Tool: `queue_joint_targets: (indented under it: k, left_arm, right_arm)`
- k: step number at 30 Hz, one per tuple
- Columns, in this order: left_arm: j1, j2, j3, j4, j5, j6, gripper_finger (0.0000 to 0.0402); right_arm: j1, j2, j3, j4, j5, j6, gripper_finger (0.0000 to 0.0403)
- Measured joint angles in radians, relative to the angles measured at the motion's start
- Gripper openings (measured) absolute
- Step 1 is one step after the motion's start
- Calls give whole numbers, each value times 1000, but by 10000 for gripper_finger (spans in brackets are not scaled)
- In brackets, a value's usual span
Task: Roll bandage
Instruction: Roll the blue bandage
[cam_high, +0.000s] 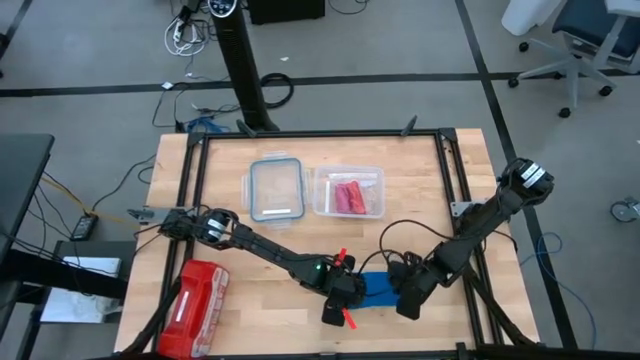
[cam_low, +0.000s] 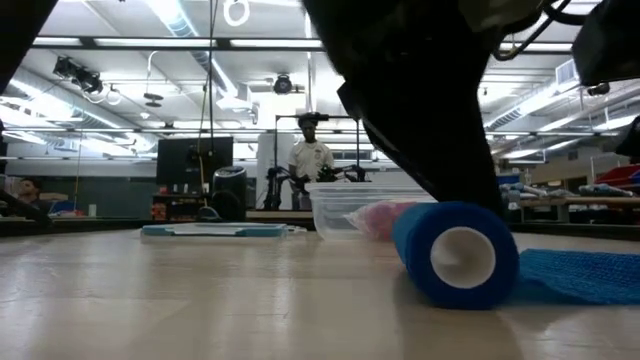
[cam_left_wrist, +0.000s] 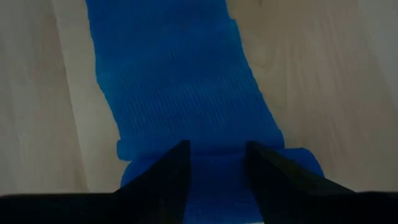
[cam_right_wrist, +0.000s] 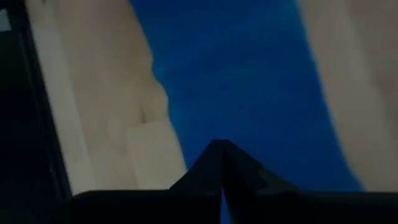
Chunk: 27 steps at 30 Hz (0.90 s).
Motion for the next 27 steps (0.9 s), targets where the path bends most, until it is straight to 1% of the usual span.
queue_joint_targets:
  k: [8, 15, 20, 27]
  left_arm:
    - [-7, 3, -1, 18, -10, -70, 160]
    - [-16, 7, -3, 63, -32, -78, 160]
    - [-17, 34, -1, 110, -33, -73, 160]
    - [-17, 72, -2, 280, -34, -47, 160]
  right_arm:
    - [95, 88, 1, -28, 10, 94, 5]
    - [154, 107, 3, -33, 37, 182, 4]
    - [170, 107, 3, -35, 36, 209, 5]
    - [172, 107, 2, -37, 29, 212, 4]
